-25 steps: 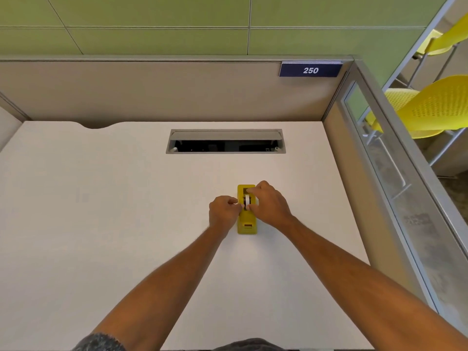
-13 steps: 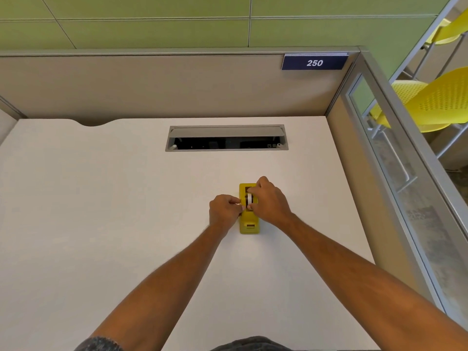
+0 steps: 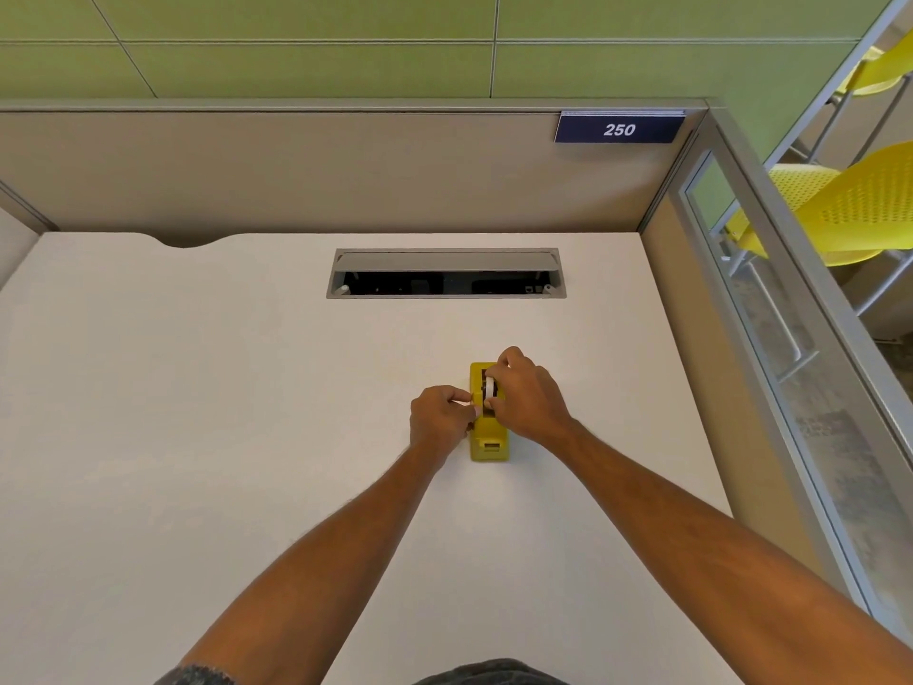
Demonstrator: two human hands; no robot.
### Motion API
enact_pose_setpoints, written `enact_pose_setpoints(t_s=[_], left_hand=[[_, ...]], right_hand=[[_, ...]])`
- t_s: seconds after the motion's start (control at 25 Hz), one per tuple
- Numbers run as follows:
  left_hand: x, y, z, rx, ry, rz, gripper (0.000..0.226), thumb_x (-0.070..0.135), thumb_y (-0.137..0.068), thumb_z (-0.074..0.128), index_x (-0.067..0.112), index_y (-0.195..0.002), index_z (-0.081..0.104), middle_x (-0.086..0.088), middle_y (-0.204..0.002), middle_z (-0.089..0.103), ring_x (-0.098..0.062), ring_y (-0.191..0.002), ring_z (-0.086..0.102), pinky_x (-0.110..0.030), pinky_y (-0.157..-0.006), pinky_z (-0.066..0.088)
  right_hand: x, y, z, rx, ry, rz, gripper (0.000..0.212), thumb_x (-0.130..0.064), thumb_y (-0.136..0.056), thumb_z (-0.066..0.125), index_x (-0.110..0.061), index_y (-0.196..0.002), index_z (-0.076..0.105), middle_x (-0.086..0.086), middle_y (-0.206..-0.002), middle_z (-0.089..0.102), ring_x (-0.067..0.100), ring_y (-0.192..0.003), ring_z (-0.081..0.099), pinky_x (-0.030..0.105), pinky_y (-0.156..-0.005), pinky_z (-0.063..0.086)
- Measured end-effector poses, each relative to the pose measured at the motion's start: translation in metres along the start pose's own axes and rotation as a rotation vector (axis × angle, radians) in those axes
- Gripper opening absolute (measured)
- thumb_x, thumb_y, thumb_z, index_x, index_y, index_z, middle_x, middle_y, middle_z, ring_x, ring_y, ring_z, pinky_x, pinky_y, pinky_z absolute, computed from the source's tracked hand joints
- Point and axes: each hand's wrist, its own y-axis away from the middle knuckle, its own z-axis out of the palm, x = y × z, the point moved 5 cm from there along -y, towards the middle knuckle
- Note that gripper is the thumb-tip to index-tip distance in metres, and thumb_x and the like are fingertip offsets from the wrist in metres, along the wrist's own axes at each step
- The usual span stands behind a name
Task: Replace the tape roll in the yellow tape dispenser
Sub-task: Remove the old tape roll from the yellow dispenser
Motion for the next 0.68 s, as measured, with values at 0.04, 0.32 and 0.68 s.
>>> enact_pose_setpoints(t_s=[0.04,0.32,0.68], left_hand=[[-0.0001,0.0003,-0.0002,0.000,0.000,0.001,0.024,0.012,-0.089,0.088,0.008,-0.112,0.082,-0.018,-0.101,0.084,-0.040,-0.092,0.084,-0.054,-0.091,0.069],[-0.0011,-0.0009,-0.0001,-0.010,0.028,-0.020,0.020,0.015,-0.094,0.083,0.007,-0.113,0.080,-0.021,-0.107,0.083,-0.041,-0.095,0.083,-0.051,-0.088,0.070],[0.0000,-0.0027,0.0000,-0.066,-0.068,0.056,0.038,0.006,-0.089,0.085,0.008,-0.125,0.075,-0.019,-0.117,0.081,-0.039,-0.109,0.079,-0.055,-0.099,0.065]], right_hand=[[-0.0001,0.0003,0.0003,0.001,0.001,0.000,0.040,-0.031,-0.094,0.078,-0.012,-0.128,0.070,0.006,-0.133,0.057,0.027,-0.102,0.064,0.038,-0.085,0.057],[0.0001,0.0002,0.0007,-0.007,-0.022,-0.009,0.040,-0.029,-0.095,0.079,-0.013,-0.130,0.069,0.005,-0.134,0.058,0.026,-0.104,0.065,0.036,-0.086,0.055],[-0.0016,-0.0025,-0.0022,-0.025,0.004,-0.036,0.036,-0.024,-0.094,0.079,-0.014,-0.125,0.063,0.006,-0.132,0.058,0.025,-0.099,0.064,0.036,-0.081,0.053]])
